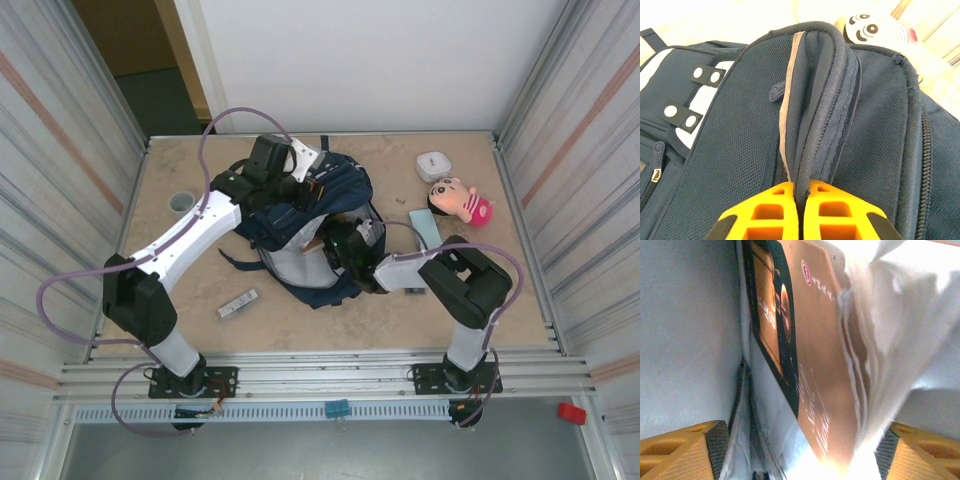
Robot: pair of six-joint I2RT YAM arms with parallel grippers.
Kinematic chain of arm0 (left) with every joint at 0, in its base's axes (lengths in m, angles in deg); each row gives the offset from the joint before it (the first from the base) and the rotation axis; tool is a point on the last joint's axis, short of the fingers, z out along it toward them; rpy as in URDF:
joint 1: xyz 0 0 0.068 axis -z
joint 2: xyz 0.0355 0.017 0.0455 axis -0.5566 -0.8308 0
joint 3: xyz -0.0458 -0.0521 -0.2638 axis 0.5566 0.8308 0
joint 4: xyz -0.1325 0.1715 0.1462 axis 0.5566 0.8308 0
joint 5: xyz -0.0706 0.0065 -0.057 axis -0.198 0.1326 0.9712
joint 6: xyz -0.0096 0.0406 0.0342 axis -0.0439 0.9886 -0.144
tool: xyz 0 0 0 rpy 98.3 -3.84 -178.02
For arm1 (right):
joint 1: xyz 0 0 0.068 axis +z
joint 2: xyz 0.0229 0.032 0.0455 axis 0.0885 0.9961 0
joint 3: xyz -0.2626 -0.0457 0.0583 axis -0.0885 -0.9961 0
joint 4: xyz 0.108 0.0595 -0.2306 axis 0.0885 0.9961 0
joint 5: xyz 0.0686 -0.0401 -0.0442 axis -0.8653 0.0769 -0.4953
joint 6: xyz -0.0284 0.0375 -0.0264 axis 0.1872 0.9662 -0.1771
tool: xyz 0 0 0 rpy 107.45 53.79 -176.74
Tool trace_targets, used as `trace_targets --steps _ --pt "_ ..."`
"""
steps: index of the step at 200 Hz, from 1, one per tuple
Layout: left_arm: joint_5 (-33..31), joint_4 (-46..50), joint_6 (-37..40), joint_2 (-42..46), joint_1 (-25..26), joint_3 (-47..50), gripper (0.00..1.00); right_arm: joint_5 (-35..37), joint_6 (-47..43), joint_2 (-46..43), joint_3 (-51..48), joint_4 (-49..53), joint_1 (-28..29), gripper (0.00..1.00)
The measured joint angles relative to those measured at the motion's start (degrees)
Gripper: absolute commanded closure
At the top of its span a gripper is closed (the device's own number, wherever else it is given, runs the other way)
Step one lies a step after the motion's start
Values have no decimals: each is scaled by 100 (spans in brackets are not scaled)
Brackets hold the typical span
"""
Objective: Pack books, pencil case, and school supplies into a backpack
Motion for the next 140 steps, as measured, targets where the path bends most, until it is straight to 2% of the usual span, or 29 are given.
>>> trace_targets --steps 7,57,100,140 --pt "-9 0 0 0 0 2 100 -17 -24 -122 -107 35 31 18" --pt "-55 -7 2 0 -4 7 100 0 -621 -1539 -686 756 332 17" --pt "-42 -107 -4 9 -26 103 100 -59 -1858 -2868 -717 1604 509 19" --pt "11 -409 -13 94 -9 649 100 -101 -2992 -4293 -715 2710 511 20"
